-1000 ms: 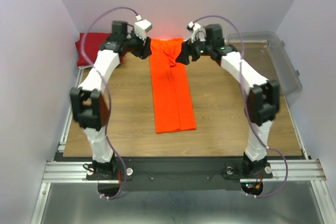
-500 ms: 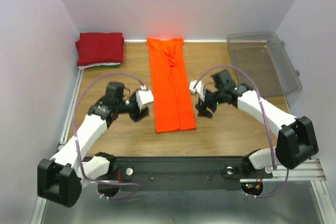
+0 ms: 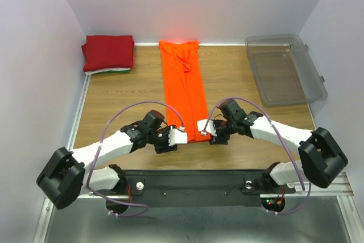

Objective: Fold and stack the t-shirts
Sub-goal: Fold the tshirt

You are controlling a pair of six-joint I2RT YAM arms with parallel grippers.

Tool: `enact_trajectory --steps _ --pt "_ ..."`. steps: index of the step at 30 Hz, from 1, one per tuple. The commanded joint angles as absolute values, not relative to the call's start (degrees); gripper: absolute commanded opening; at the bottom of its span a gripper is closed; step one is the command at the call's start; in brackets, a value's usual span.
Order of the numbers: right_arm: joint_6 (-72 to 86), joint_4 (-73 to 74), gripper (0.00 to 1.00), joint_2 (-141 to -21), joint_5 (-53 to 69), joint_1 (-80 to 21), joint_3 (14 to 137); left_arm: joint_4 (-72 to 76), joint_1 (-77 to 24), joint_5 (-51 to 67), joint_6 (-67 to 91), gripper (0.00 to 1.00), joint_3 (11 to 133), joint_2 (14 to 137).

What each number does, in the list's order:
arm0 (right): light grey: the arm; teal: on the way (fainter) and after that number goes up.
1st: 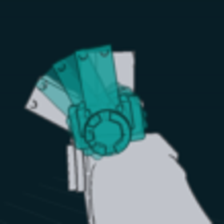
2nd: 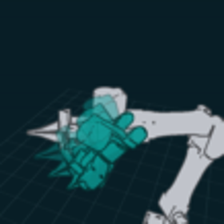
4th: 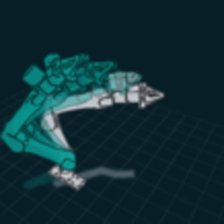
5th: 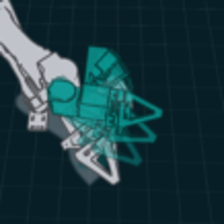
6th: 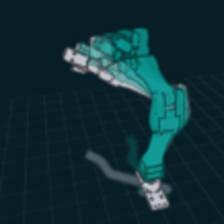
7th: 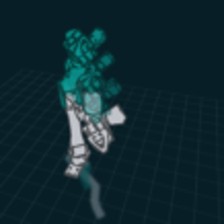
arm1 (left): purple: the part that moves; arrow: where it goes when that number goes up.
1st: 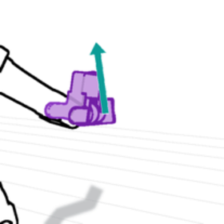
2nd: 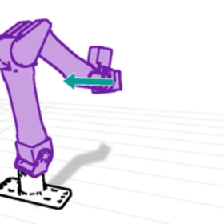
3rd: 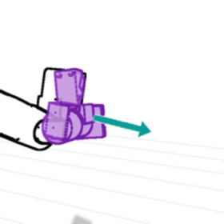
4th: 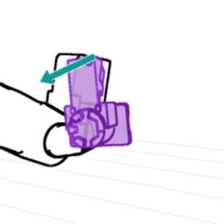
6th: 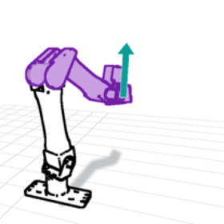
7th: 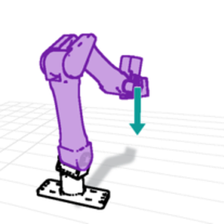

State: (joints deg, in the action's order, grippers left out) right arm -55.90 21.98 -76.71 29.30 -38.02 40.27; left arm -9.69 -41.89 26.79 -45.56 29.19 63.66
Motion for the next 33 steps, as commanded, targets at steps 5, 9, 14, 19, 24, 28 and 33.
enact_trajectory --steps 5,9,14,19,24,28,33 --pt "-59.59 11.52 0.52 -81.56 27.33 -39.64 38.85 -4.40 -44.65 22.15 -47.64 0.61 30.15 68.72" --pt "-60.99 10.72 0.46 -82.27 26.72 -40.17 36.74 -3.25 -45.17 21.45 -47.37 0.60 30.58 71.36" --pt "-61.70 10.63 0.46 -81.74 26.63 -40.43 34.72 -1.76 -45.70 19.60 -47.37 0.56 30.50 74.44" --pt "-61.35 10.63 0.45 -82.09 26.89 -41.22 34.01 -2.55 -45.70 18.54 -47.29 0.37 30.85 78.66" --pt "-61.26 10.63 0.25 -82.88 25.84 -41.48 33.22 -3.95 -45.70 19.25 -46.14 0.08 31.64 79.02" --pt "-56.80 10.81 0.03 -82.10 24.44 -41.48 34.45 -5.53 -45.53 21.00 -45.88 0.00 31.90 76.38" --pt "-48.08 14.57 0.01 -78.41 23.29 -41.48 40.49 -9.83 -44.56 23.72 -44.91 0.00 34.71 69.80"
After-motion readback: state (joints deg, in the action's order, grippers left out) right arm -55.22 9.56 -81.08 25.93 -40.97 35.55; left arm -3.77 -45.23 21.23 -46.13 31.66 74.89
